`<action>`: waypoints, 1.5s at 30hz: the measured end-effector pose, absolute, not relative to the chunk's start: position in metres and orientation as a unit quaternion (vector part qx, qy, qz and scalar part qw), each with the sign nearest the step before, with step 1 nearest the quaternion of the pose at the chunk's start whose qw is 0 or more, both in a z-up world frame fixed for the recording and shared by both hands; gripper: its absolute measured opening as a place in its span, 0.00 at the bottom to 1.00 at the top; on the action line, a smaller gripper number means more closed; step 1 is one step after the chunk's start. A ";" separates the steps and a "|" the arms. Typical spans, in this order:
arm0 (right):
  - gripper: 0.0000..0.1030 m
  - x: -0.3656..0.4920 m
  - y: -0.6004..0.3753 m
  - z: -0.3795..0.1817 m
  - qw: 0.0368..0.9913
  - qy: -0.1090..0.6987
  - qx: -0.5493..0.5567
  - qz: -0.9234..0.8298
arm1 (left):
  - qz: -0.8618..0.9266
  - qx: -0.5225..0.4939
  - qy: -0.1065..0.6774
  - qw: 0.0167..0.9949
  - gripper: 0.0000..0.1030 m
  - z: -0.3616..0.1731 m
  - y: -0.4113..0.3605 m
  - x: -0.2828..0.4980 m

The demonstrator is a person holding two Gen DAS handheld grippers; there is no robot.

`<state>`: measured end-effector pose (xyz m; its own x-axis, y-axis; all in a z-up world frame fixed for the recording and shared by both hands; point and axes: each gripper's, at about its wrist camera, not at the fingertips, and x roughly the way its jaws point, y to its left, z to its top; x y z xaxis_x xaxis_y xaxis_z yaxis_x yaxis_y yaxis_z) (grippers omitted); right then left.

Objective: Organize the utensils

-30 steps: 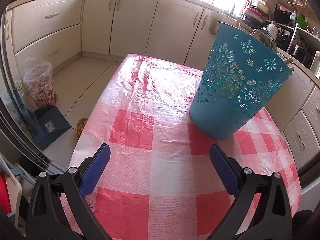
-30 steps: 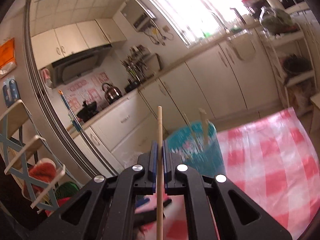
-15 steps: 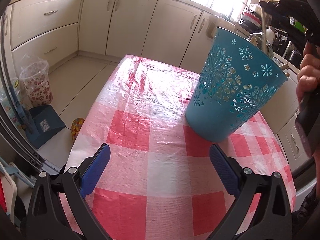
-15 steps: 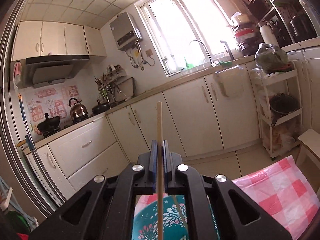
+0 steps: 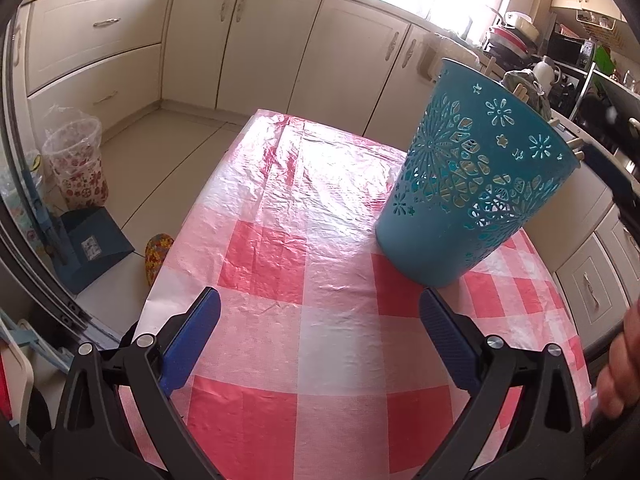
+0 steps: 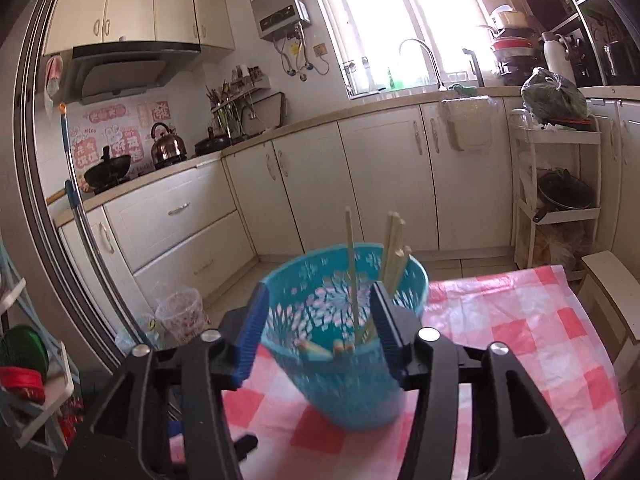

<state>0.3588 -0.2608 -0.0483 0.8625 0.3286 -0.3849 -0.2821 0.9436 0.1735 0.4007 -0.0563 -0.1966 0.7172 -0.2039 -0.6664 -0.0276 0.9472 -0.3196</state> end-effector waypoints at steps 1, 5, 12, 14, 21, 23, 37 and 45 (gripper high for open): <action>0.61 0.350 -0.263 -0.056 0.963 0.219 0.046 0.153 | -0.046 -0.153 0.374 0.914 0.93 -0.197 -0.057 0.401; 0.64 0.327 -0.281 -0.098 0.952 0.284 0.019 0.110 | -0.033 -0.143 0.374 0.916 0.93 -0.195 -0.059 0.399; 0.76 0.312 -0.308 -0.141 0.920 0.386 0.049 0.043 | -0.003 -0.094 0.380 0.920 0.93 -0.187 -0.068 0.386; 0.84 0.302 -0.308 -0.139 0.921 0.384 0.049 0.041 | -0.001 -0.083 0.387 0.918 0.93 -0.183 -0.072 0.373; 0.88 0.263 -0.300 -0.130 0.920 0.384 0.054 0.046 | 0.004 -0.052 0.382 0.923 0.93 -0.151 -0.071 0.316; 0.89 0.251 -0.298 -0.125 0.921 0.382 0.057 0.049 | 0.005 -0.050 0.377 0.925 0.93 -0.142 -0.070 0.300; 0.93 0.176 -0.283 -0.078 0.930 0.360 0.058 0.057 | -0.008 -0.026 0.353 0.935 0.93 -0.091 -0.074 0.211; 0.93 0.143 -0.273 -0.048 0.938 0.335 0.060 0.062 | 0.015 0.005 0.338 0.941 0.93 -0.065 -0.074 0.174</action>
